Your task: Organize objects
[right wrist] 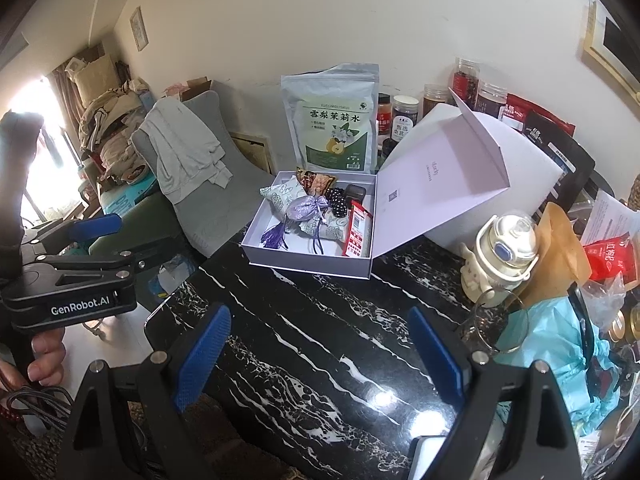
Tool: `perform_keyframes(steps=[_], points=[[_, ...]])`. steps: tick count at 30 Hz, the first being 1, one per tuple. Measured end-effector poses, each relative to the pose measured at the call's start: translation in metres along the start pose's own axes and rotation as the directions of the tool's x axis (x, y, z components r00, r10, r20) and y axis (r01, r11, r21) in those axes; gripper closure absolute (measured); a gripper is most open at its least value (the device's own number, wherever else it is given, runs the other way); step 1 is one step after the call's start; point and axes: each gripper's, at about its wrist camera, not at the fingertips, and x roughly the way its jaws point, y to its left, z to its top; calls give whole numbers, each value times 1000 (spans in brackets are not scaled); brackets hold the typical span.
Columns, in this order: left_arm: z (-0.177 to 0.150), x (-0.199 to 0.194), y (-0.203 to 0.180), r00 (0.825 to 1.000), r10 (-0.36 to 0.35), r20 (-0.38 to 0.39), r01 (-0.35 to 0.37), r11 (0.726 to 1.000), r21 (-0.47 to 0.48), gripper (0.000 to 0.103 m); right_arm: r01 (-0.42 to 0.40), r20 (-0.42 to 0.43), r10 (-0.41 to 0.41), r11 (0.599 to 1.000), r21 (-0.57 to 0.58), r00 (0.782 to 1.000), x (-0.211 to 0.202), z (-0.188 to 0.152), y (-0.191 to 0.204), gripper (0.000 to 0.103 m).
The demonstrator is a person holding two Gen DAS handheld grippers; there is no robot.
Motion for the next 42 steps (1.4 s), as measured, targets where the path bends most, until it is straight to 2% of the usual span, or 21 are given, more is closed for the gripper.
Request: perform_keyframes(steps=[21,34,42], points=[[-14,-11,4,999,42,-6,-42,999,-17,18,-3,5,3,1000,-21,1000,-4,-3,7,12],[-15,-3,5,999,25,-26,-25,999,-19,18,-16,-12,16,1000,-18,1000,2,-3,7,12],[-15,6,3,999,19,-41,-20,1000,-14,14,-16,-28,16,1000,-7,999,9,-3,5,12]])
